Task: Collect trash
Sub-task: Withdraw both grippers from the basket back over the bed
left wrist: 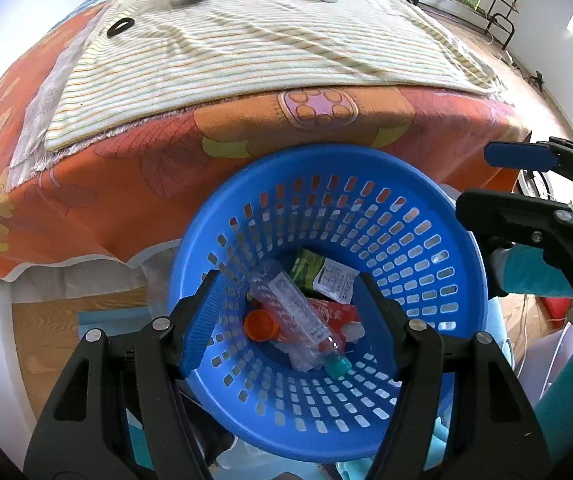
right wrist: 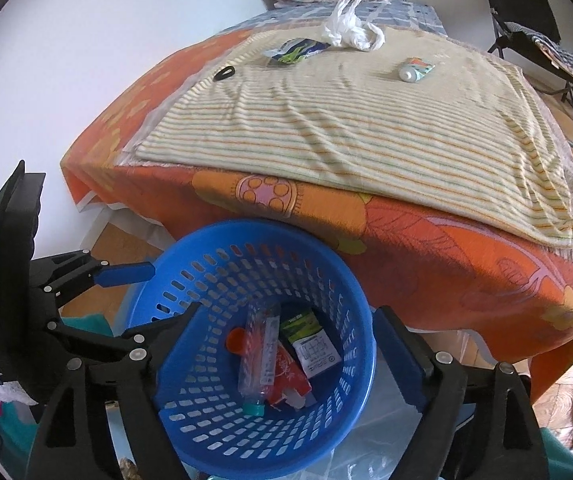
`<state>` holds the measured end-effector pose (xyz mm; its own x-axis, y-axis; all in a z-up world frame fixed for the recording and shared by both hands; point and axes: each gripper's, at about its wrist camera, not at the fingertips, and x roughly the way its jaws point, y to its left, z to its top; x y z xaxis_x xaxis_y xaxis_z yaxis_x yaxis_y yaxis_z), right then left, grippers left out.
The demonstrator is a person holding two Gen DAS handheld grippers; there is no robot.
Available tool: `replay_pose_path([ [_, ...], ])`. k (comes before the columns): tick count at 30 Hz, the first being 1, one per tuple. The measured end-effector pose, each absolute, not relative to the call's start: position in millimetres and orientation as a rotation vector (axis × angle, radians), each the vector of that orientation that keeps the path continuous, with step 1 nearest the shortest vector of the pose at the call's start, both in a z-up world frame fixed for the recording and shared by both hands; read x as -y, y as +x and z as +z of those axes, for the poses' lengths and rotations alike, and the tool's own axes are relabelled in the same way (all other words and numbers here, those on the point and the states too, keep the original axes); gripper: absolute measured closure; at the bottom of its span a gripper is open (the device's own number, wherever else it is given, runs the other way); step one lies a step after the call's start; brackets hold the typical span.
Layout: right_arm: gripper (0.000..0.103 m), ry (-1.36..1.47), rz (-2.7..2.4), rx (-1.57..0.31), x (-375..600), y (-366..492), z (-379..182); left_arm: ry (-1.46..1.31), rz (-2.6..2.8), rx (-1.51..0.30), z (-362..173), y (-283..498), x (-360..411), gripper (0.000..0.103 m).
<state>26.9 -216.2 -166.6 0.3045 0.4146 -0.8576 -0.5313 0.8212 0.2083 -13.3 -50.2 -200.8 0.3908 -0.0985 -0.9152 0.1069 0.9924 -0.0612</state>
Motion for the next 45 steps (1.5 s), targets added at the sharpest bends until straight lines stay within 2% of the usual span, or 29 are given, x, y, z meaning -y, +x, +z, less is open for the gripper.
replay_pose_path([
  [12, 0.012, -0.147, 0.595, -1.05, 216, 26, -154, -0.018, -0.109, -1.141, -192, -3, 41, 0.035],
  [28, 0.012, -0.143, 0.568, -1.007, 220, 39, -133, -0.036, -0.05, -1.091, -171, 27, 14, 0.035],
  [45, 0.012, -0.07, 0.533, -0.977, 231, 138, -96, -0.199, 0.08, -0.993, -125, 121, -69, 0.035],
])
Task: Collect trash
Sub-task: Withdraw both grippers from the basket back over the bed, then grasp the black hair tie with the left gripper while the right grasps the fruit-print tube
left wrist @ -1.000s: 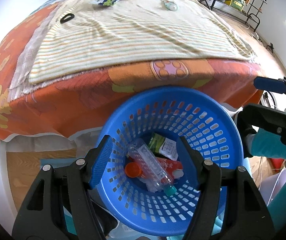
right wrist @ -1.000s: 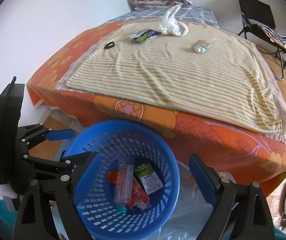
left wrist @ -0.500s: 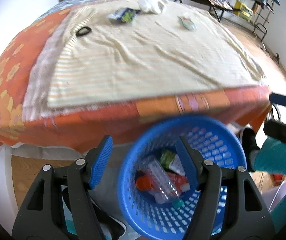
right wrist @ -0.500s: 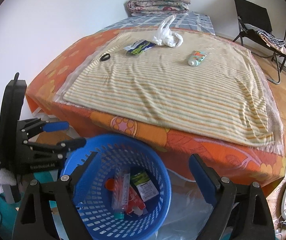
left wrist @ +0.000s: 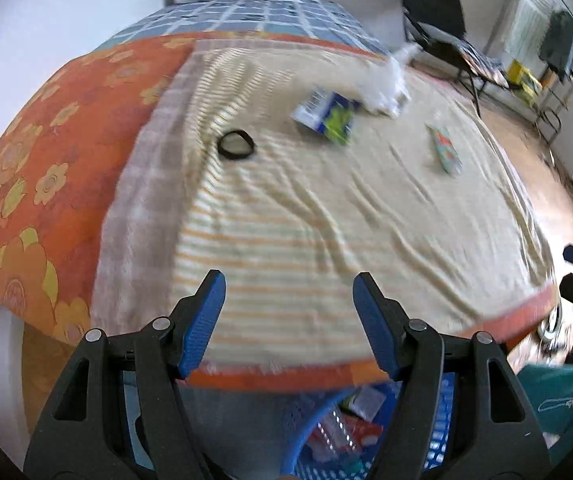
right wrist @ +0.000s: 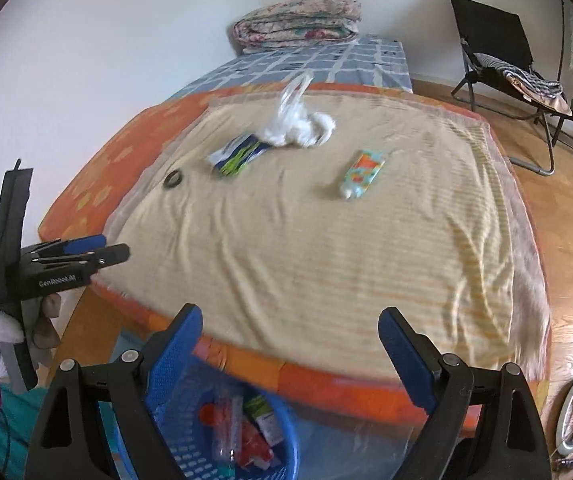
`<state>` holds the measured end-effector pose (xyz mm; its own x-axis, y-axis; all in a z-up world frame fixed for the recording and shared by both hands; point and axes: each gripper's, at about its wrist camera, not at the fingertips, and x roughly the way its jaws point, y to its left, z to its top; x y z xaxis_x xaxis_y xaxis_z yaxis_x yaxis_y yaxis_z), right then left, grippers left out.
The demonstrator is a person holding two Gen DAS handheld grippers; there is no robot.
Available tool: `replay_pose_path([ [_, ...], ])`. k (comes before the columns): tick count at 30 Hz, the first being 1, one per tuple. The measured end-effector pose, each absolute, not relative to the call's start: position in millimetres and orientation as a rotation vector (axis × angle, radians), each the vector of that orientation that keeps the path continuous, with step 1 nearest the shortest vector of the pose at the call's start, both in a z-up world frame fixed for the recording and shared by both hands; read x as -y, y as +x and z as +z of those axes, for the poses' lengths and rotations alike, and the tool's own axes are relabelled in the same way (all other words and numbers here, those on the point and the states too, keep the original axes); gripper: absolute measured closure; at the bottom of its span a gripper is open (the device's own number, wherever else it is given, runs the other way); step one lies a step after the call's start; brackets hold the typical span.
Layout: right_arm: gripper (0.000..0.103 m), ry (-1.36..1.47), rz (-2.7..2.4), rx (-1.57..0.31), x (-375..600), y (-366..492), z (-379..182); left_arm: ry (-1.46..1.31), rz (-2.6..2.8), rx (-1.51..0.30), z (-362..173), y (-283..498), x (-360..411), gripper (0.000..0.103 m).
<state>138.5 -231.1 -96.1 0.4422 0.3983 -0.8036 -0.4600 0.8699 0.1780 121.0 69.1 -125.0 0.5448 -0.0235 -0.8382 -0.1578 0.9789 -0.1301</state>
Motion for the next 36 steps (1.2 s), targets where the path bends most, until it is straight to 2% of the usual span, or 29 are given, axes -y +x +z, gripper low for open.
replay_pose_path([
  [9, 0.012, 0.028, 0.513, -1.041, 226, 213, -104, -0.247, 0.145, -0.987, -133, 170, -111, 0.035],
  [13, 0.012, 0.066, 0.498, -1.08, 220, 244, -115, -0.237, 0.14, -1.003, -141, 188, -111, 0.044],
  [18, 0.012, 0.077, 0.466, -1.109, 214, 273, -129, -0.176, 0.132, -1.006, -147, 211, -104, 0.046],
  [21, 0.013, 0.082, 0.437, -1.125, 213, 289, -138, -0.15, 0.135, -1.008, -150, 225, -104, 0.056],
  [24, 0.014, 0.095, 0.425, -1.137, 212, 301, -144, -0.144, 0.149, -1.021, -158, 235, -107, 0.056],
  [27, 0.015, 0.083, 0.417, -1.14, 207, 311, -149, -0.163, 0.148, -1.042, -166, 241, -111, 0.065],
  [30, 0.015, 0.072, 0.404, -1.145, 203, 319, -155, -0.135, 0.152, -1.048, -171, 245, -110, 0.066],
  [33, 0.015, 0.061, 0.392, -1.153, 198, 327, -161, -0.128, 0.15, -1.044, -173, 247, -113, 0.071],
  [36, 0.016, 0.044, 0.382, -1.163, 194, 333, -166, -0.155, 0.141, -1.034, -172, 246, -120, 0.082],
])
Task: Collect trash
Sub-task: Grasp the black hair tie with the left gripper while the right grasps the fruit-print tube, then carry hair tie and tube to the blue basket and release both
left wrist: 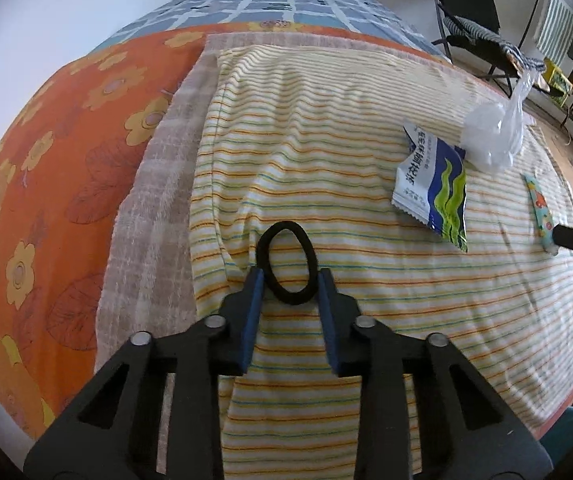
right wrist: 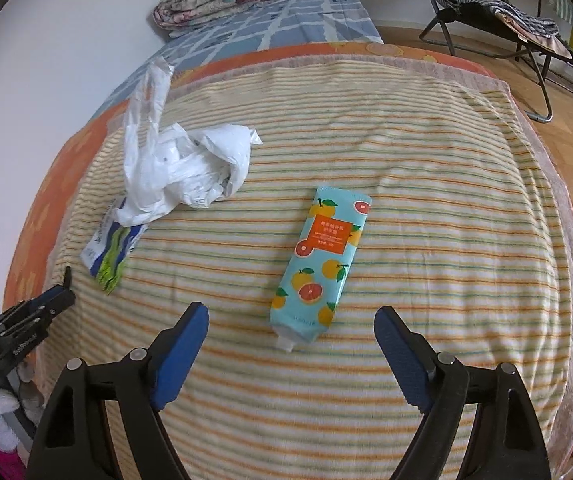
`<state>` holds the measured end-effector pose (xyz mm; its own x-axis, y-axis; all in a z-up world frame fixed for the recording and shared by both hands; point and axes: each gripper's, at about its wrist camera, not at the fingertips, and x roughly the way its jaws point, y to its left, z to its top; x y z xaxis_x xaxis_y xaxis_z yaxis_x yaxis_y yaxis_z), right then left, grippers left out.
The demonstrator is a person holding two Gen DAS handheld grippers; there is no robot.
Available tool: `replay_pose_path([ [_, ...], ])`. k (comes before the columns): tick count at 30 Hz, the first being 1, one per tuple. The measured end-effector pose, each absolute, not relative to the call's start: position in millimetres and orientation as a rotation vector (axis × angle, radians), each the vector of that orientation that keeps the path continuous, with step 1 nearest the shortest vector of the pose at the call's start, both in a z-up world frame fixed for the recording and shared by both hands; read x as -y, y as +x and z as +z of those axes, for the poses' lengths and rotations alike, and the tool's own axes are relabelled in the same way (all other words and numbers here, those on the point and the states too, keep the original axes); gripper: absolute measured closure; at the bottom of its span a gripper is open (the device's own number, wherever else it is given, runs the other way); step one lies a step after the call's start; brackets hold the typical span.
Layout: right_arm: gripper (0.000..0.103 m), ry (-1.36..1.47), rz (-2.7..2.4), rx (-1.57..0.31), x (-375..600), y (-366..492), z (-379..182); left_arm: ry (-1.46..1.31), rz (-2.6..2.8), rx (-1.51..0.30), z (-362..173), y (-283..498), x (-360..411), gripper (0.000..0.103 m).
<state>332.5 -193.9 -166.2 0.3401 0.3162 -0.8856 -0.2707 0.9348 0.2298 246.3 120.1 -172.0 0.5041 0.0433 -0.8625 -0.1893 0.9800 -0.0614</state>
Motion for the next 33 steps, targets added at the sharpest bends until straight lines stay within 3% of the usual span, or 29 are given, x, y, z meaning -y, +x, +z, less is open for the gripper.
replay_pose_path([
  [2, 0.017, 0.031, 0.371, -1.169, 192, 336, -170, -0.18, 0.146, -1.031, -172, 247, -126, 0.09],
  [9, 0.026, 0.001, 0.35, -1.177, 192, 342, -181, -0.241, 0.15, -1.024, -170, 241, -140, 0.095],
  [11, 0.035, -0.02, 0.339, -1.164, 192, 342, -180, -0.241, 0.152, -1.019, -168, 240, -141, 0.095],
  [14, 0.064, -0.056, 0.324, -1.142, 193, 340, -178, -0.242, 0.151, -1.013, -166, 238, -140, 0.095],
  [16, 0.068, -0.052, 0.331, -1.139, 195, 340, -176, -0.233, 0.148, -1.005, -162, 237, -139, 0.095],
  [18, 0.081, -0.027, 0.34, -1.135, 200, 339, -174, -0.224, 0.144, -0.997, -159, 235, -136, 0.095],
  [33, 0.084, -0.023, 0.432, -1.011, 209, 296, -127, -0.156, 0.108, -0.919, -121, 213, -110, 0.096],
])
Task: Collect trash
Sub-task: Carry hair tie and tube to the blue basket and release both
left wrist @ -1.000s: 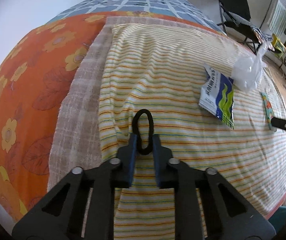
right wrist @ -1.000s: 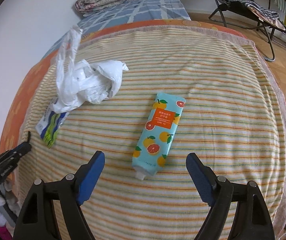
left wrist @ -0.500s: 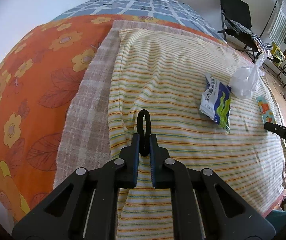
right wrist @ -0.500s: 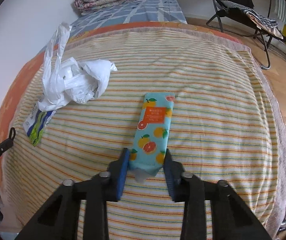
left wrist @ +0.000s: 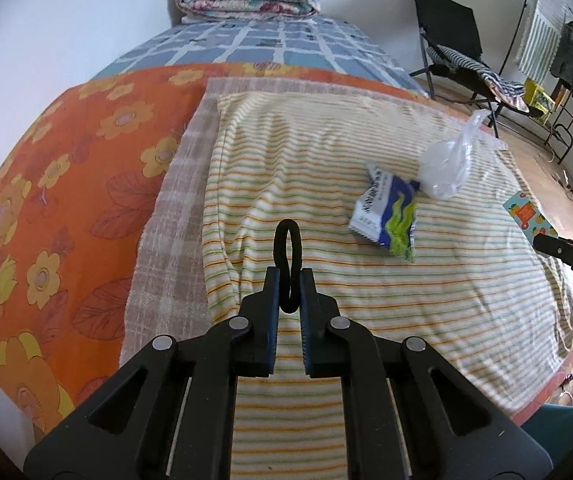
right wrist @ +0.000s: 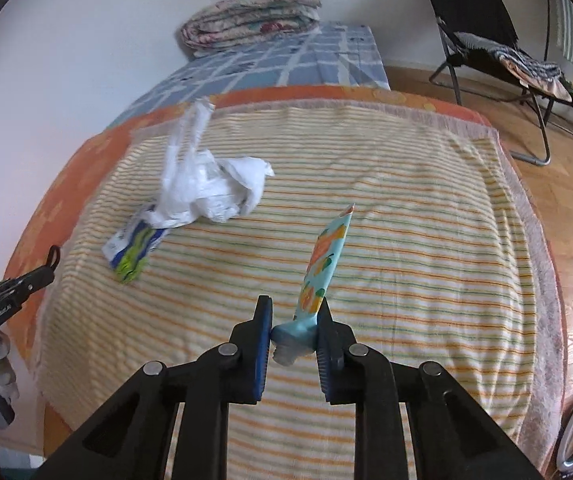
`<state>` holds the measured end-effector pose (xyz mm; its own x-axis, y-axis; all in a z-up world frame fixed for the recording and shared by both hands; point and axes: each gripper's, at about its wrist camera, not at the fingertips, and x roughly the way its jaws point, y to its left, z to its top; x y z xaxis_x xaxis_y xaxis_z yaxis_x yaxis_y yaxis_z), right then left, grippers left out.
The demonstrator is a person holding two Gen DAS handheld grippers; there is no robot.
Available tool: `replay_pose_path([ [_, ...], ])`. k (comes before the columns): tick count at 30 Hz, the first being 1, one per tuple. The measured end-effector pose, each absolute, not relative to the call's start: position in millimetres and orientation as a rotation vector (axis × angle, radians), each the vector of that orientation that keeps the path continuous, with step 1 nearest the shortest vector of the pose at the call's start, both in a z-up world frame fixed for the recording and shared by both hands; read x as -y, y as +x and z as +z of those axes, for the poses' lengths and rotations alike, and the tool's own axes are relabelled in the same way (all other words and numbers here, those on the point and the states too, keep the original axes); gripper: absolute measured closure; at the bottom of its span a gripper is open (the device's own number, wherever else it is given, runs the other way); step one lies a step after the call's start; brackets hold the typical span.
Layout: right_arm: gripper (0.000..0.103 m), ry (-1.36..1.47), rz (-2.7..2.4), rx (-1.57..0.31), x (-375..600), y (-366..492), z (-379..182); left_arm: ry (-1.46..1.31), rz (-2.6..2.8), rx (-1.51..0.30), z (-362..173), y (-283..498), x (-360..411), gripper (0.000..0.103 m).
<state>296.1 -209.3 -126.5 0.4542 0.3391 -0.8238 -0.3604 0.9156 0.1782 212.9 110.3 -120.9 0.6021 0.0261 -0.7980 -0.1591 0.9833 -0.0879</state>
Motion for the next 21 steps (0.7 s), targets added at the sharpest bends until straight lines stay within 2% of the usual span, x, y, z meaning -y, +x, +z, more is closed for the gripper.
replay_pose_path([
  [9, 0.084, -0.001, 0.495, -0.979, 221, 256, -104, -0.147, 0.045, -0.88, -96, 188, -86, 0.096],
  [21, 0.084, -0.033, 0.646, -0.934, 227, 156, -76, -0.102, -0.04, -0.852, -76, 128, -42, 0.096],
])
